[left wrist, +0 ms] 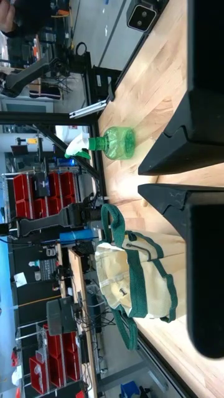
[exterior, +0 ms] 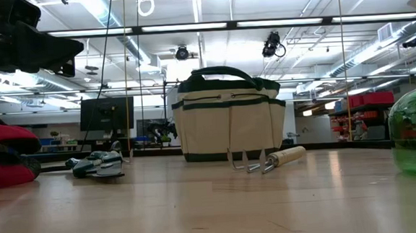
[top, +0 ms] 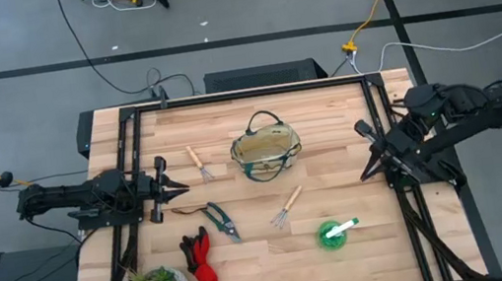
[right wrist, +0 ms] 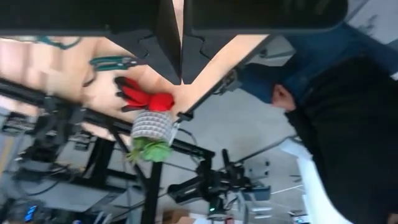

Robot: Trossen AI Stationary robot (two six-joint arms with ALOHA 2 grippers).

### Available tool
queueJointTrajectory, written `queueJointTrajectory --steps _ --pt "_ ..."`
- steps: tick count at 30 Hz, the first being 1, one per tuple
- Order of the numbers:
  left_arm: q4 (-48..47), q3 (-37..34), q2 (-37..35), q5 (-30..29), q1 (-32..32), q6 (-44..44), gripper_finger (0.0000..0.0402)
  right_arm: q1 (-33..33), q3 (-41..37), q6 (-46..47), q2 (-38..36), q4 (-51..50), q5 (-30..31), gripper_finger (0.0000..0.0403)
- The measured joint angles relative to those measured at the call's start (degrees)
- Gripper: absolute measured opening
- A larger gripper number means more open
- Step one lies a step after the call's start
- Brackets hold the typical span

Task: Pick & Place Garden tools in Gardening bag
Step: Put the green spray bottle into the gardening bag

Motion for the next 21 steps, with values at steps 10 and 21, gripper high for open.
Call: queueJointTrajectory --steps 10,21 --pt "0.0 0.0 0.0 0.0 0.0 0.0 0.0042 7.8 0.0 1.9 3.2 0.4 3.6 0.0016" --pt "0.0 0.0 0.0 0.0 0.0 0.0 0.0042 15.4 0.0 4.9 7.3 0.8 6.6 0.0016"
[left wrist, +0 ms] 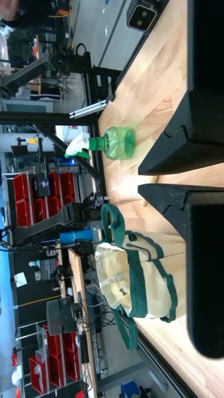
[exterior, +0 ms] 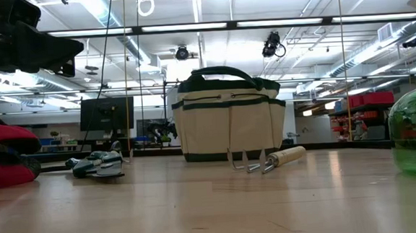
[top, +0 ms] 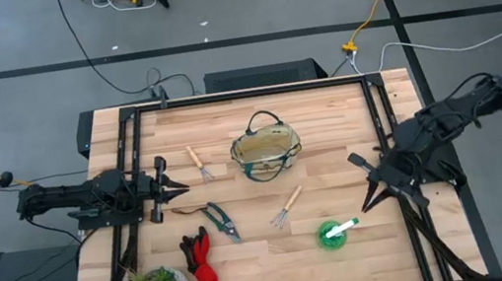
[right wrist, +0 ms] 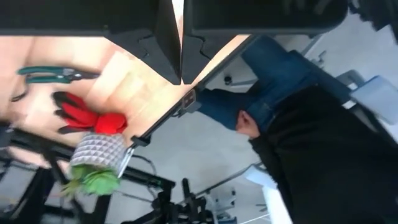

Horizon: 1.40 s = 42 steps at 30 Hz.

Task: Pick & Place Garden tools in Gardening bag
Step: Put the green spray bottle into the gardening bag

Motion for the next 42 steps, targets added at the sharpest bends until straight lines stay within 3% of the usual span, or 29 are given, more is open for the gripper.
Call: queueJointTrajectory --steps 16,26,34,42 --pt "0.0 0.0 0.0 0.0 0.0 0.0 0.0042 6.7 0.0 1.4 3.6 -0.1 8.0 0.0016" --pt "0.0 0.0 0.0 0.0 0.0 0.0 0.0042 6.8 0.0 2.4 7.6 -5.1 13.3 0.0016" --pt "0.0 0.0 0.0 0.0 0.0 0.0 0.0042 6.9 0.0 3.3 11.7 -6.6 13.6 0.0016" --pt "0.0 0.0 0.0 0.0 0.0 0.0 0.0042 6.8 0.0 6.9 14.5 -7.0 19.5 0.0016"
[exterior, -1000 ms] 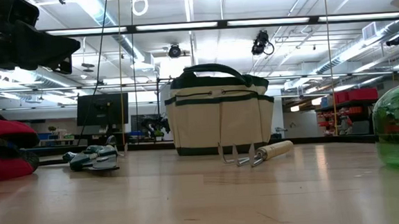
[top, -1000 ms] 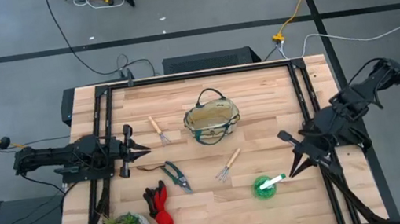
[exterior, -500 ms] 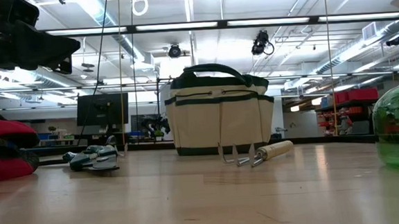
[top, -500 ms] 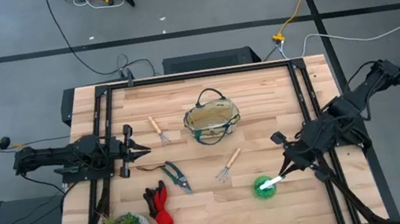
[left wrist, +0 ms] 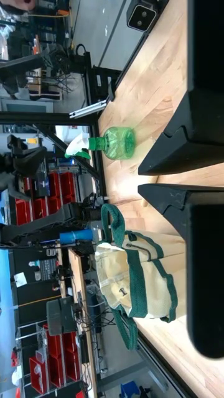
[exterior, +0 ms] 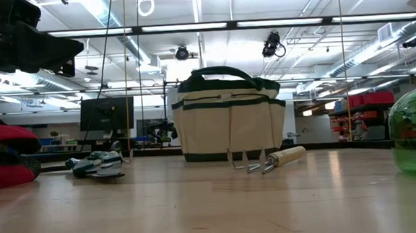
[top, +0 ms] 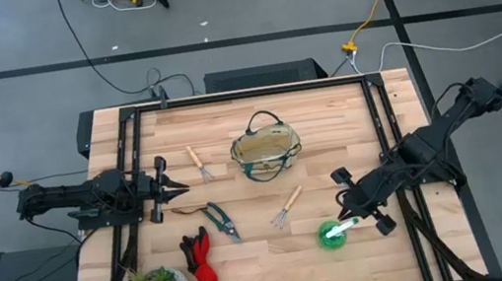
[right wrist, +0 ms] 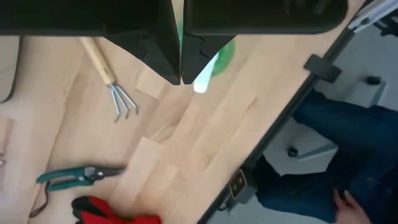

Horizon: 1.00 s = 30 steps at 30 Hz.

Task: Pick & Place Garden tools in Gardening bag
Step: Put the green spray bottle into the gardening bag

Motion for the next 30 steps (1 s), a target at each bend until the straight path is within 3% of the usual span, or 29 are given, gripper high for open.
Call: queueJointTrajectory --steps 12,30 --pt "0.0 0.0 0.0 0.0 0.0 0.0 0.0042 0.0 0.0 0.7 0.5 -0.2 0.0 0.0044" --pt "0.0 0.0 0.0 0.0 0.0 0.0 0.0042 0.0 0.0 2.2 0.5 -2.0 0.0 0.0194"
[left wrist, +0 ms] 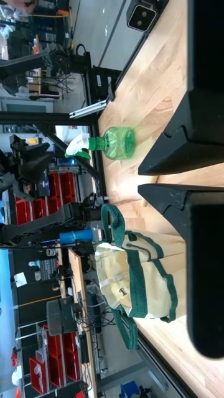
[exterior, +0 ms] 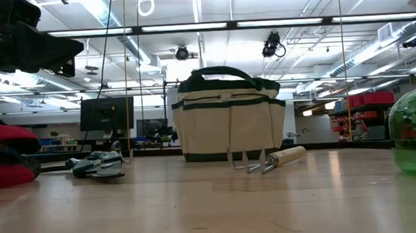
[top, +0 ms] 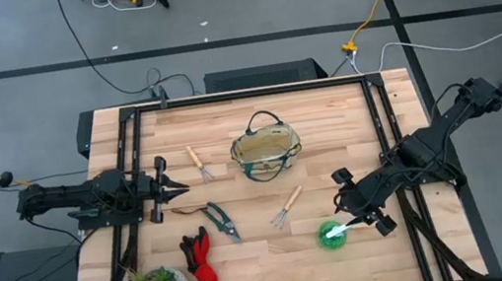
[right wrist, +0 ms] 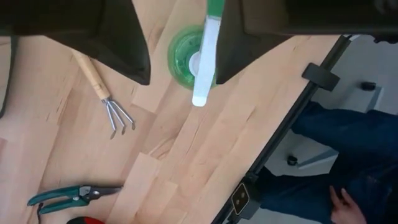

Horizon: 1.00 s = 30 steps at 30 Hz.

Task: Pick & Place Garden tools in Gardening bag
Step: Put the green spray bottle into the gardening bag

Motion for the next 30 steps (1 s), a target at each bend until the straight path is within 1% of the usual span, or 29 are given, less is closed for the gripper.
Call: queueJointTrajectory --steps 6,12,17,25,30 --pt "0.0 0.0 0.0 0.0 0.0 0.0 0.0042 0.0 0.0 -0.2 0.0 -0.1 0.0 0.0224" --pt "0.0 0.0 0.0 0.0 0.0 0.0 0.0042 0.0 0.0 -0.5 0.0 -0.6 0.0 0.0241" --pt "0.0 0.0 0.0 0.0 0.0 0.0 0.0042 0.0 0.0 -0.1 0.5 -2.5 0.0 0.0245" --pt "0.0 0.0 0.0 0.0 0.0 0.0 0.0042 0.0 0.0 -0.1 4.3 -6.8 -0.6 0.0245" --pt "0.0 0.0 0.0 0.0 0.0 0.0 0.0042 0.0 0.1 -0.1 6.2 -7.2 -3.2 0.0245"
